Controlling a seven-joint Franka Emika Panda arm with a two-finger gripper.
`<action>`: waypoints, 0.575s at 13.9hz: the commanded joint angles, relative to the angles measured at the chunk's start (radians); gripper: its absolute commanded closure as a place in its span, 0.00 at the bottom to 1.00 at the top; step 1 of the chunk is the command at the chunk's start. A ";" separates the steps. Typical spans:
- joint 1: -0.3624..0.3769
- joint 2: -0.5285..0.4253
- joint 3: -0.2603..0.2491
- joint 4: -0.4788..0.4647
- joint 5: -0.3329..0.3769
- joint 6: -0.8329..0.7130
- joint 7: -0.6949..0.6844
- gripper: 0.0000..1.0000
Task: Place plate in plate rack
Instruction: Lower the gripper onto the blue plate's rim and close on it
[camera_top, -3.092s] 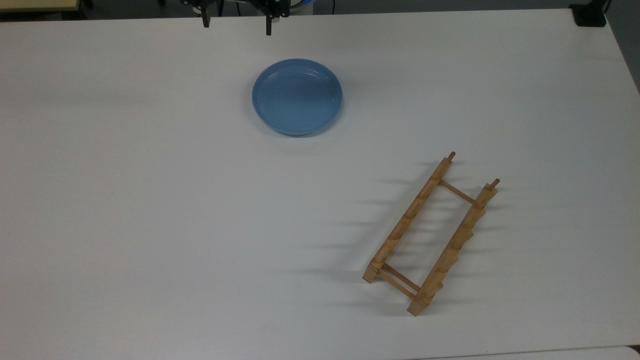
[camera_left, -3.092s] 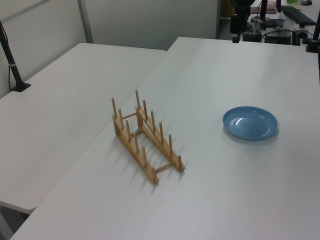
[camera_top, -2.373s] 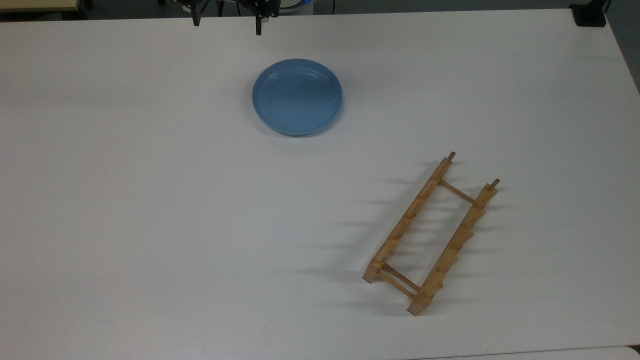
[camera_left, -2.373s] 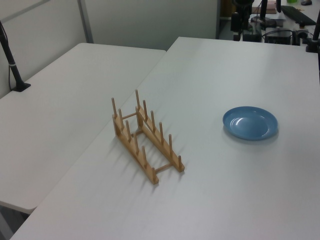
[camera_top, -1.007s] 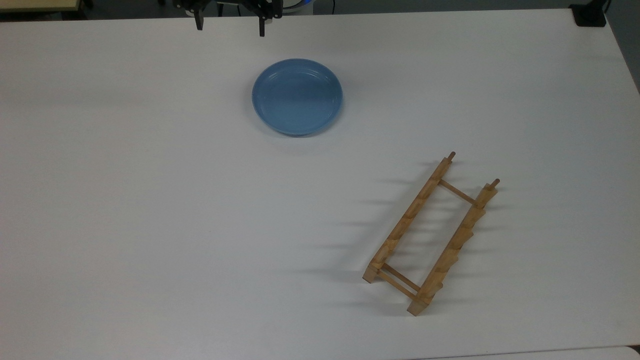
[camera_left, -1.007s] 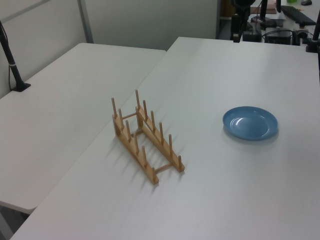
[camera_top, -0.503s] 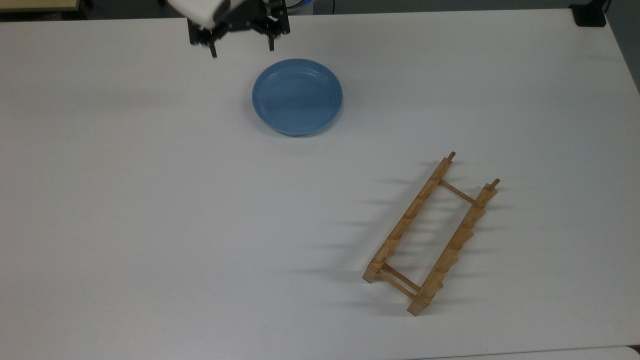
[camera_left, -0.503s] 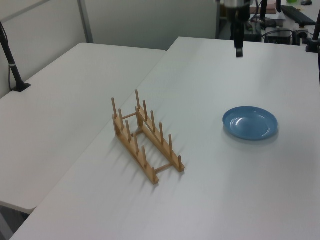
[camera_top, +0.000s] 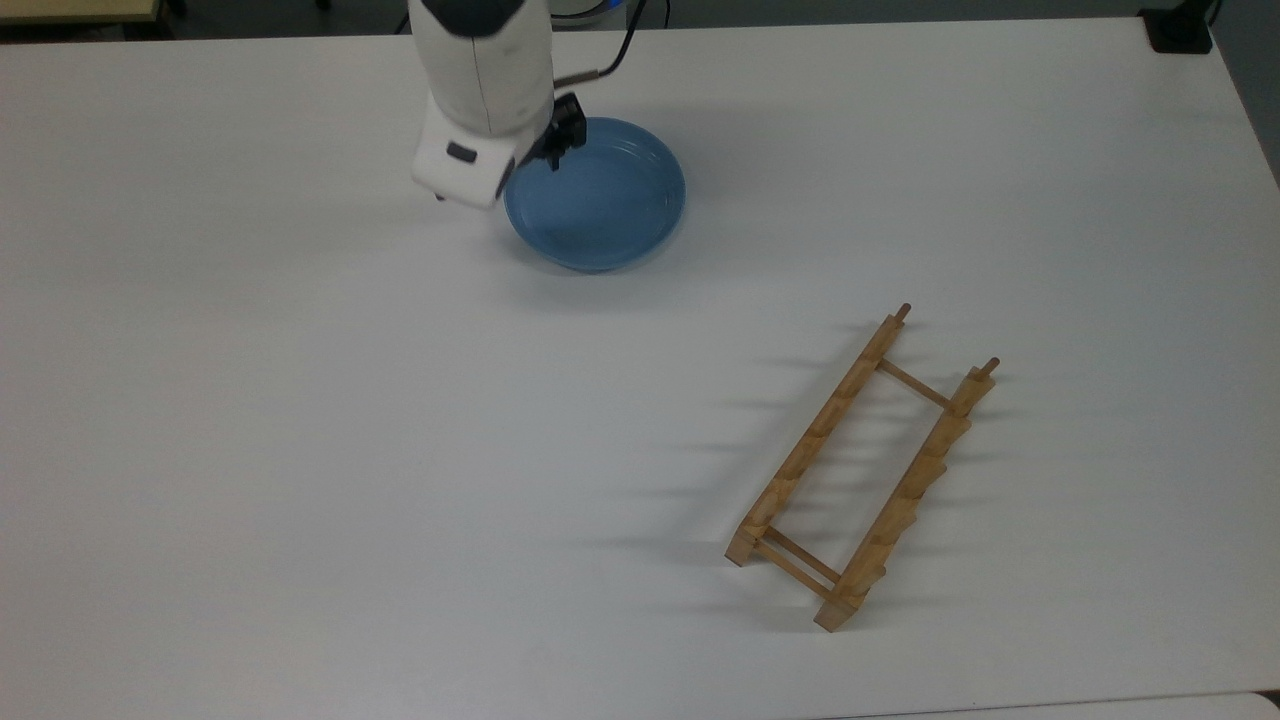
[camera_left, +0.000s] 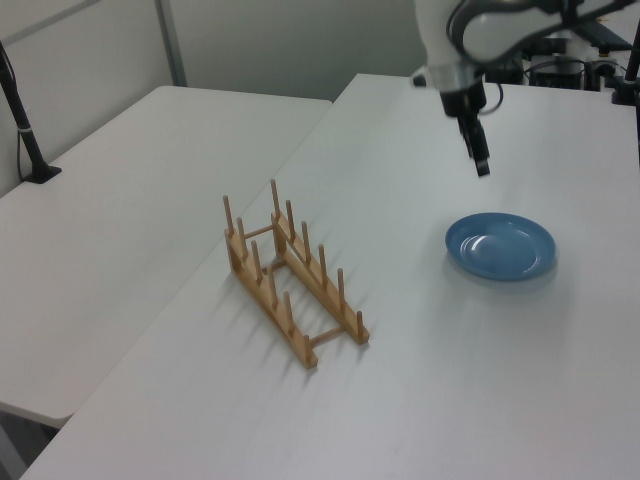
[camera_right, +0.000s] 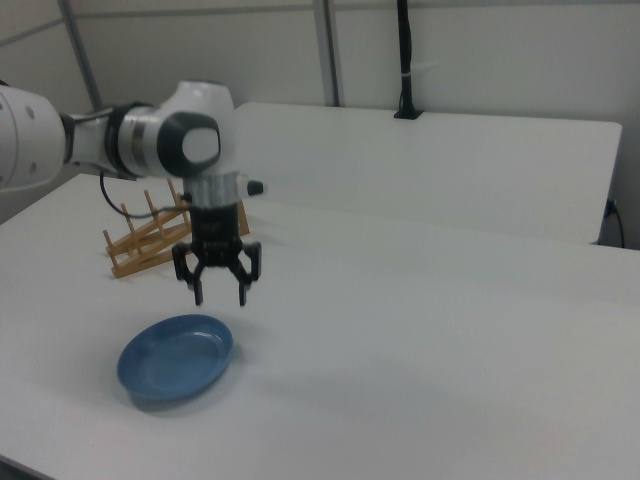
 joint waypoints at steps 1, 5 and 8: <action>0.010 0.036 0.004 -0.109 -0.046 0.101 -0.028 0.44; 0.027 0.094 0.004 -0.106 -0.056 0.141 -0.025 0.55; 0.030 0.111 0.004 -0.106 -0.071 0.152 -0.020 0.63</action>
